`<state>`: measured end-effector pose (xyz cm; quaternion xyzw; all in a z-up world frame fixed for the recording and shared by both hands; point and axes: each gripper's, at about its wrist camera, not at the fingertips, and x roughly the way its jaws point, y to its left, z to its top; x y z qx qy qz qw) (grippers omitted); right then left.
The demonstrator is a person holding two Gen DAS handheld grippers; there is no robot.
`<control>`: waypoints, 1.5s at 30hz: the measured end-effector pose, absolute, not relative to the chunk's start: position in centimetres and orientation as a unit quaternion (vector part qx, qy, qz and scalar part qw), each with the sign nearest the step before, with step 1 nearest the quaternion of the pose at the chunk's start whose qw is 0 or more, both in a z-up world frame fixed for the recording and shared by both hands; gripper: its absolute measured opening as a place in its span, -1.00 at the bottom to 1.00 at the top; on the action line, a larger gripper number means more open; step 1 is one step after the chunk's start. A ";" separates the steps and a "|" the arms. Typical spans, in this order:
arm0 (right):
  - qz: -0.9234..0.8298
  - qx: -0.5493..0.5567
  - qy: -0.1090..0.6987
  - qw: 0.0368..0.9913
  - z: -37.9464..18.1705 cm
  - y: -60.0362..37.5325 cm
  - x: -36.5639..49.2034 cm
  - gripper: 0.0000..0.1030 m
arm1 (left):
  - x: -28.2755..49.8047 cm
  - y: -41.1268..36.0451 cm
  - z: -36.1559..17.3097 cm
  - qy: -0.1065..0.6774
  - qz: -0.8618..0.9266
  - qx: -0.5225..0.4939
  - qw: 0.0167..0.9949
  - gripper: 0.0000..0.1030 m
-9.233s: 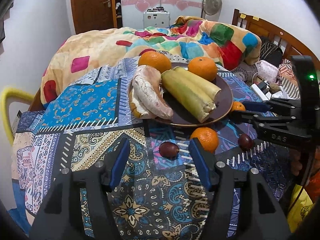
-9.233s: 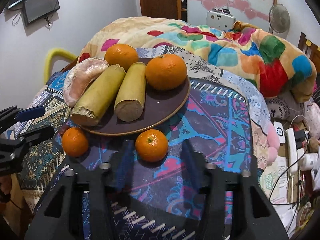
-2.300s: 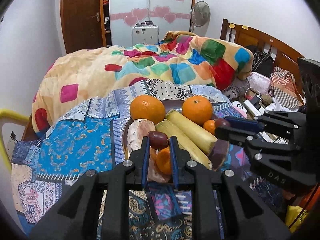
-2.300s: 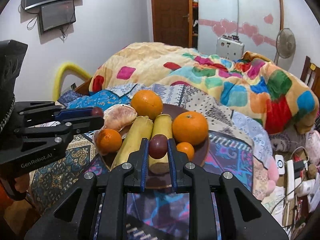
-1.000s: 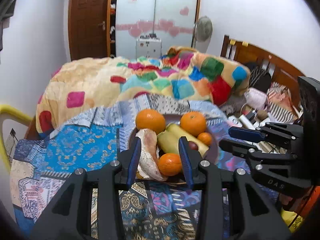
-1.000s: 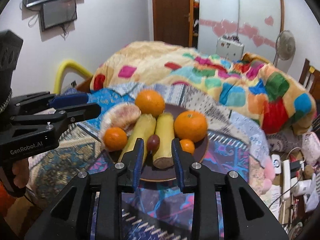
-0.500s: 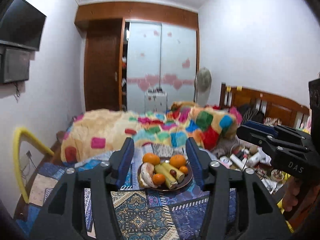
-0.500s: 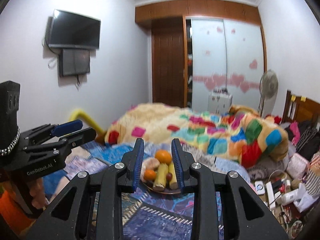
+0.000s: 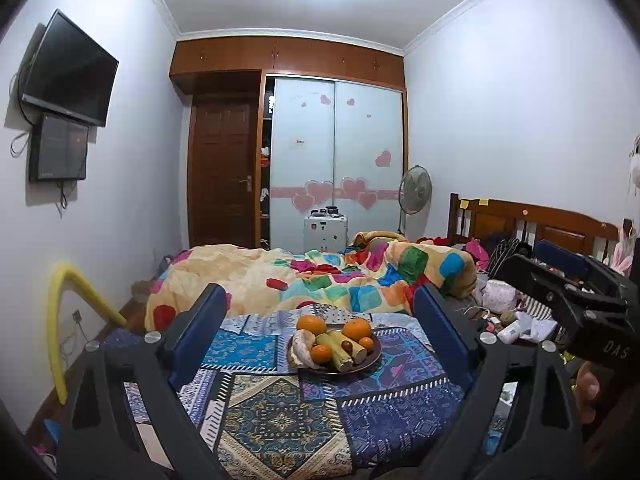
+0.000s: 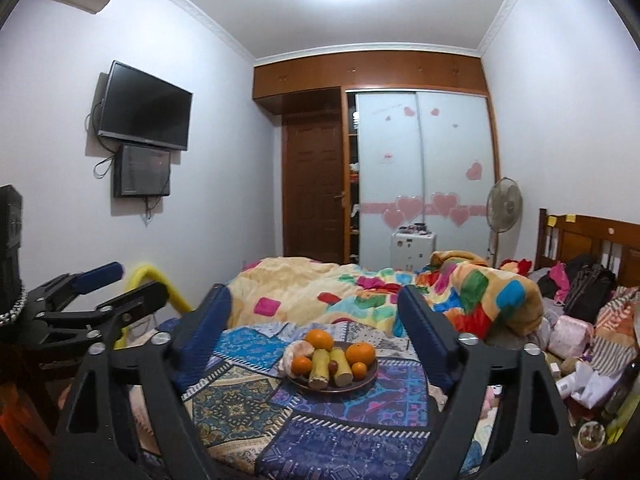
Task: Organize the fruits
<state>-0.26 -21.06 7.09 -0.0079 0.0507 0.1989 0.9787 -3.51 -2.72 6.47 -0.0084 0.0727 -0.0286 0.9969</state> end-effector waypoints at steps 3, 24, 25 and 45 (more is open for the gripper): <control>0.191 0.002 0.050 0.980 6.9 -21.5 -0.1 0.96 | -4.2 -3.1 6.2 0.068 -0.021 -0.005 0.997 0.99; 0.184 -0.008 0.050 0.982 5.8 -21.3 -1.5 1.00 | -3.7 -2.8 5.3 0.073 -0.010 -0.015 0.997 1.00; 0.185 -0.008 0.051 0.981 5.8 -21.2 -1.4 1.00 | -3.7 -2.7 5.3 0.073 -0.010 -0.015 0.997 1.00; 0.185 -0.003 0.059 0.981 5.7 -21.2 -0.9 1.00 | -3.0 -2.8 4.6 0.079 -0.009 -0.017 0.997 1.00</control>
